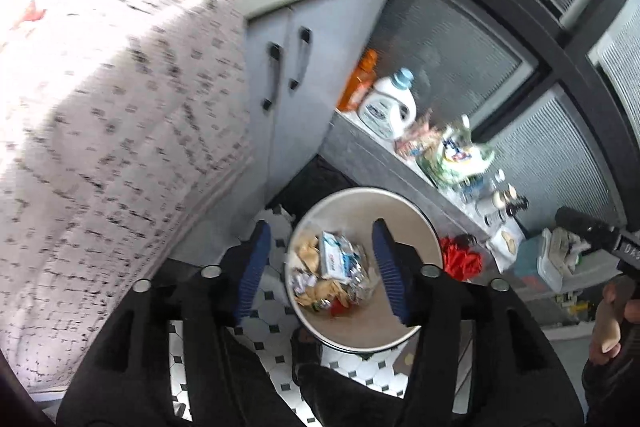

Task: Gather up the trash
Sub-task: 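Raise both tools back up to the tablecloth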

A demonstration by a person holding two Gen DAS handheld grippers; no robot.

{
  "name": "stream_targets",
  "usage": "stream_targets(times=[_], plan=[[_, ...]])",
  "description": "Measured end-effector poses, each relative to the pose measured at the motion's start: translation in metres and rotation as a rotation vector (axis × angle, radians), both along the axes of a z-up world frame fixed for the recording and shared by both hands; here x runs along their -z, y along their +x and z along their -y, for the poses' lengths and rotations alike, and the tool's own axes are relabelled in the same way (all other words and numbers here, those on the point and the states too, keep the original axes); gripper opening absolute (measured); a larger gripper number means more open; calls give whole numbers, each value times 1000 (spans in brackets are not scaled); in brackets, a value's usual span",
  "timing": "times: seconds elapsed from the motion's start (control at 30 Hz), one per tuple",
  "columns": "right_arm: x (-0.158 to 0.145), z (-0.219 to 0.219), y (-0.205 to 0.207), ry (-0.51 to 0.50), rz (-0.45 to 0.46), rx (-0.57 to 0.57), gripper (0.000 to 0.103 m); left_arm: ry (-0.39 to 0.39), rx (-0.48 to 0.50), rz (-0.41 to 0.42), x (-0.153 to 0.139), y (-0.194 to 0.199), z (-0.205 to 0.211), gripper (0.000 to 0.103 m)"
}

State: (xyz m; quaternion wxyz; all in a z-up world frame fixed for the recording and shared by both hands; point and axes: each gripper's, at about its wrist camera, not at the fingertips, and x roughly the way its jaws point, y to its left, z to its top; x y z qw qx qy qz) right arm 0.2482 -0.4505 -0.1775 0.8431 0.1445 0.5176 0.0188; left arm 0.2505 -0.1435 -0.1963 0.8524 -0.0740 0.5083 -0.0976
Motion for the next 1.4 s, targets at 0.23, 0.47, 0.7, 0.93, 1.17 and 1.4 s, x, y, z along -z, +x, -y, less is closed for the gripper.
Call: stream_targets(times=[0.23, 0.47, 0.7, 0.93, 1.17, 1.4], plan=[[-13, -54, 29, 1, 38, -100, 82, -2, -136, 93, -38, -11, -60, 76], [-40, -123, 59, -6, 109, -194, 95, -3, -293, 191, -76, -19, -133, 95], [-64, -191, 90, -11, 150, -262, 95, -3, -398, 246, -94, -16, -209, 95], [-76, -255, 115, -19, 165, -297, 95, -9, -438, 282, -103, -2, -271, 95], [-81, -310, 133, -39, 167, -315, 95, -27, -458, 294, -100, 25, -328, 88], [-75, -350, 150, -51, 157, -291, 95, -36, -440, 272, -93, 63, -375, 70]])
